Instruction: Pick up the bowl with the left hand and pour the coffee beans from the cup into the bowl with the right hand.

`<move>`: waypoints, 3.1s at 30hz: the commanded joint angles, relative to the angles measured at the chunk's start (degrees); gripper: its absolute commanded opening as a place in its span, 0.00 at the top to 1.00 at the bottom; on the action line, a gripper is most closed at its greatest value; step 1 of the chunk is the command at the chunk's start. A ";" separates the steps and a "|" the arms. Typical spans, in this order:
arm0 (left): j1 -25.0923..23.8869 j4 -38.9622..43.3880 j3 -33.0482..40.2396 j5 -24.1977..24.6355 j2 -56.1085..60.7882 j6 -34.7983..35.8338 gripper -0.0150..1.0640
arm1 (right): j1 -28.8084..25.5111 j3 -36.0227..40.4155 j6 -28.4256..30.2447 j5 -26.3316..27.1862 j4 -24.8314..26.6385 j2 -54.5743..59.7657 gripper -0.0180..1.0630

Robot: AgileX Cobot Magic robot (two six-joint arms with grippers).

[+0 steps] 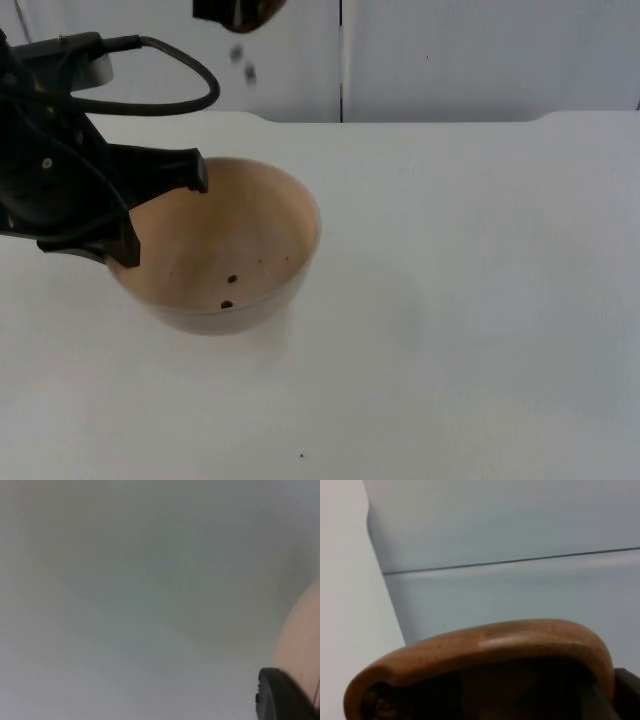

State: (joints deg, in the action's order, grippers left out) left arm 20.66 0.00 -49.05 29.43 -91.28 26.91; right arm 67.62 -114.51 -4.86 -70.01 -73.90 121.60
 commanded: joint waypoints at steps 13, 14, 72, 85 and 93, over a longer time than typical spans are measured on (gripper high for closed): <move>0.00 -1.21 -0.29 -0.25 0.30 0.46 0.99 | 3.09 8.41 -9.49 0.05 -15.27 -0.40 0.98; 0.00 -1.21 -0.29 -0.25 0.30 0.46 0.99 | 3.09 8.41 -9.49 0.05 -15.27 -0.40 0.98; 0.00 -2.10 -0.29 -0.47 0.30 0.46 0.99 | 1.07 8.26 -9.69 2.45 0.81 -5.28 0.98; 0.00 -2.11 -0.29 -1.23 0.30 0.46 0.99 | -6.44 8.17 -8.13 3.89 21.93 -8.40 0.98; 0.00 -2.32 -0.29 -1.20 0.30 0.46 0.99 | -10.67 8.03 -7.11 4.55 32.71 -8.57 0.98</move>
State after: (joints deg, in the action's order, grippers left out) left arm 20.66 -1.45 -49.05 28.99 -91.28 26.91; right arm 57.28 -106.17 -12.28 -65.90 -42.24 113.70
